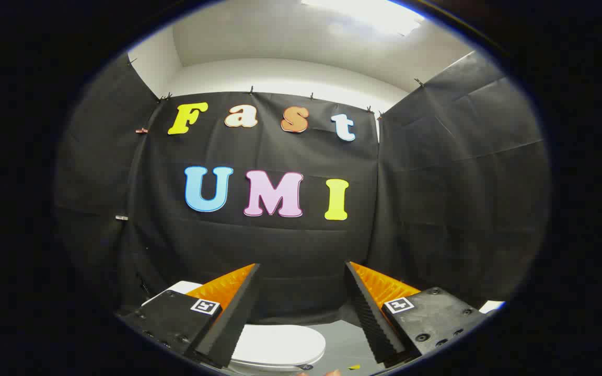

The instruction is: Open the toilet lid.

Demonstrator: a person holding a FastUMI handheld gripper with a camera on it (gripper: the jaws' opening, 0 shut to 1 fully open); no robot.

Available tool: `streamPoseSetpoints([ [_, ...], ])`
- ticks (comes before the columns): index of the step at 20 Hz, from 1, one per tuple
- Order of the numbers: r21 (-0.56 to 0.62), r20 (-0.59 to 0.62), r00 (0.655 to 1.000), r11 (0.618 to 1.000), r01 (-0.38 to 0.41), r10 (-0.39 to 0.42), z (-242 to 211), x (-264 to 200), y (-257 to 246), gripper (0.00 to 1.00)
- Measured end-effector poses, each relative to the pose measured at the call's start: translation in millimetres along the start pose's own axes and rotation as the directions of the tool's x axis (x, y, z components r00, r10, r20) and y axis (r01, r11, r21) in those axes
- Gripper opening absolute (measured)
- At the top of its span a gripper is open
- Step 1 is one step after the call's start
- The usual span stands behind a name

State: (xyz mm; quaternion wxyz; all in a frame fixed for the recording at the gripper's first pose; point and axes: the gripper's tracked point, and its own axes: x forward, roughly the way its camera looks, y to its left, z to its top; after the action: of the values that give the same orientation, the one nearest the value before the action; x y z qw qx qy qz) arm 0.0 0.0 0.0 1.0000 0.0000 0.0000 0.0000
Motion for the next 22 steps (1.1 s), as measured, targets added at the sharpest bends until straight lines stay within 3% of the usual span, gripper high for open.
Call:
streamPoseSetpoints([
  [22,-0.025,-0.026,0.999,0.999,-0.023,0.022,-13.2,-1.1,9.4,0.98],
])
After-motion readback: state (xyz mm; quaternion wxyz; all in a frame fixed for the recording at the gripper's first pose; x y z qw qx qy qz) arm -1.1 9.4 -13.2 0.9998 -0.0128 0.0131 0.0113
